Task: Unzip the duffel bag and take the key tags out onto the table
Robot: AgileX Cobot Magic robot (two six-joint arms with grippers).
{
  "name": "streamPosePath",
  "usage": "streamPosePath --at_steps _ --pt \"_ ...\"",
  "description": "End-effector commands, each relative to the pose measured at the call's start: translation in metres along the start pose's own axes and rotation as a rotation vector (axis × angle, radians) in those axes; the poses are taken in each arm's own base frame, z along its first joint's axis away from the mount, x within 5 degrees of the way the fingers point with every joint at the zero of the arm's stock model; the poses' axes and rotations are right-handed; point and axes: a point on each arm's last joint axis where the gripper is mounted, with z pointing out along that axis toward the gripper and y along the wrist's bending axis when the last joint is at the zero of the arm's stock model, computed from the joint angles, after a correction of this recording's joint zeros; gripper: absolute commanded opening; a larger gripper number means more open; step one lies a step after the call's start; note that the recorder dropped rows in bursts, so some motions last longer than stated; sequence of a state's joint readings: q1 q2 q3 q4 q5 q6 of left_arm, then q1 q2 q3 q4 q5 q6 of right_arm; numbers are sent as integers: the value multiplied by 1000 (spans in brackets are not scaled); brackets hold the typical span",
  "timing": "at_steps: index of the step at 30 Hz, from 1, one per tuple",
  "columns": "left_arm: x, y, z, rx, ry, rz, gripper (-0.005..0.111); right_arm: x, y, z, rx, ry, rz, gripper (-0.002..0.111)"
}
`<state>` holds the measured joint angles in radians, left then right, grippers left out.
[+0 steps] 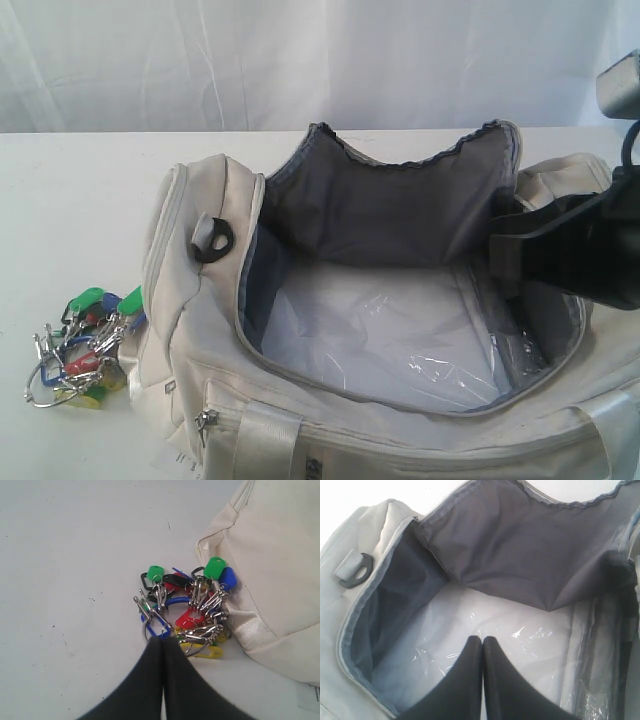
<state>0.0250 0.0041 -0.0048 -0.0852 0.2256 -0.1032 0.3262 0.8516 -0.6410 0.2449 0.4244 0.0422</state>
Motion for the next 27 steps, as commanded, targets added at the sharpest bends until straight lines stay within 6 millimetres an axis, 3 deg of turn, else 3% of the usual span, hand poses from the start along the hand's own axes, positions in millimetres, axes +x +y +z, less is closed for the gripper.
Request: streamPosePath --at_steps 1,9,27 --pt "0 1 0 -5 -15 -21 0 0 0 -1 -1 -8 -1 0" --pt "-1 5 0 -60 -21 109 0 0 0 -1 -1 -8 -1 0" --pt "-1 9 0 -96 -20 192 0 0 0 -1 -1 -8 -1 0"
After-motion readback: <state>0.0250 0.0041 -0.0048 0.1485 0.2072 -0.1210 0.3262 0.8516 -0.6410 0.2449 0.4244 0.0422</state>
